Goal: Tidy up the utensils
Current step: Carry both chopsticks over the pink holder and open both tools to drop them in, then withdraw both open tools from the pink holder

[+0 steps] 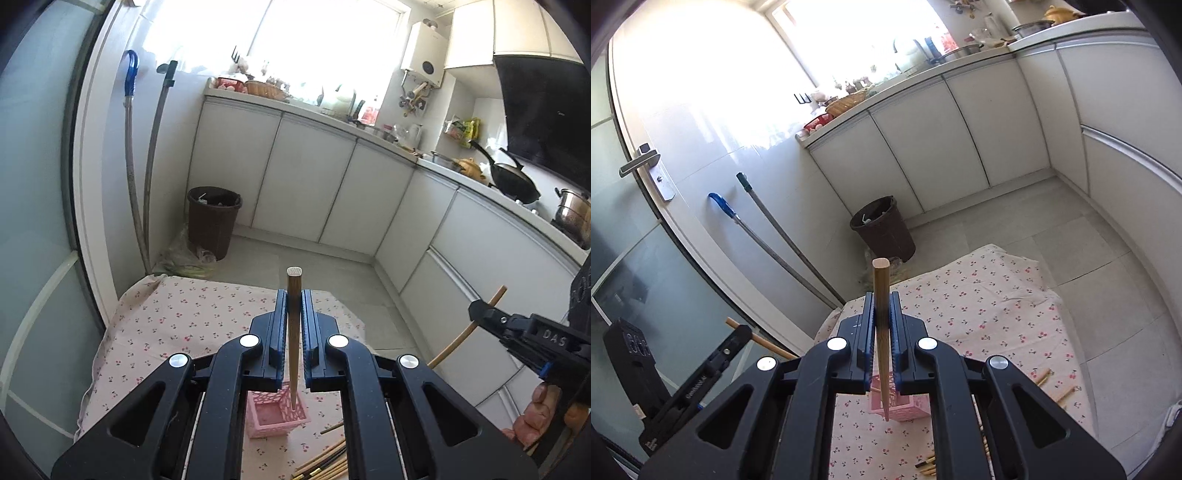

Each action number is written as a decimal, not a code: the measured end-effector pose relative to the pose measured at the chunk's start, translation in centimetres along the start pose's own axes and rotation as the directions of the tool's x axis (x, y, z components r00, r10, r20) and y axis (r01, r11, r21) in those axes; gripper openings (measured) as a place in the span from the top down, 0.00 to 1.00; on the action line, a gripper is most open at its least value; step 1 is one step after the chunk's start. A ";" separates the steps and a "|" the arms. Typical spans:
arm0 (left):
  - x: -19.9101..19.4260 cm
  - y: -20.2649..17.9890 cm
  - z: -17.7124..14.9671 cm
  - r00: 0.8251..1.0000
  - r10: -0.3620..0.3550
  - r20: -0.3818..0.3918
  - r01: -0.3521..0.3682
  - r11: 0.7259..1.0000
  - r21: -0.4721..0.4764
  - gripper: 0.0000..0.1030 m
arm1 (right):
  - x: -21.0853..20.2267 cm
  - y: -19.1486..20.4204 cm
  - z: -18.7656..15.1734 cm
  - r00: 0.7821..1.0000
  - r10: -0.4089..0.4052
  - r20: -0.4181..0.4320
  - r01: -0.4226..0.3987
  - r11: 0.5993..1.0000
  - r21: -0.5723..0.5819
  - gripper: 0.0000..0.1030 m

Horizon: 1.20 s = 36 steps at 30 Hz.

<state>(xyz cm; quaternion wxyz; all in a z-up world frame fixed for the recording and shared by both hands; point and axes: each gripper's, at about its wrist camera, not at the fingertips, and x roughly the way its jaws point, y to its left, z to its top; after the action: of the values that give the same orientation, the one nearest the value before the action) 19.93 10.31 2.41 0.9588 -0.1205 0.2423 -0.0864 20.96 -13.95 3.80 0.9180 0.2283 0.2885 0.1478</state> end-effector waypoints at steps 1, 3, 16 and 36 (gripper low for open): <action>0.9 0.4 -0.5 1.000 0.001 -0.012 -0.001 1.000 -0.007 0.93 | 0.5 0.2 -0.2 1.000 0.003 -0.004 -0.003 1.000 -0.002 0.93; 2.5 1.4 -1.2 0.998 0.000 -0.058 -0.001 1.000 -0.023 0.91 | 1.5 0.4 -0.5 1.000 0.010 -0.014 -0.010 1.000 0.000 0.93; -2.4 5.2 -1.3 0.994 0.085 0.072 -0.073 0.985 -0.158 0.36 | 6.3 0.5 -1.8 0.998 -0.065 -0.017 0.065 0.998 -0.024 0.92; -4.0 3.4 -5.2 0.998 0.065 -0.019 -0.067 0.995 -0.074 0.12 | -4.8 -1.3 -5.3 0.964 -0.223 0.147 0.242 0.962 -0.124 0.10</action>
<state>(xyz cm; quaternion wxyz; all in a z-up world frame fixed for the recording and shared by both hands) 14.29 13.47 -1.23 0.9539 -0.1474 0.2573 -0.0465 14.19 -15.15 1.47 0.9599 0.1365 0.2409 0.0435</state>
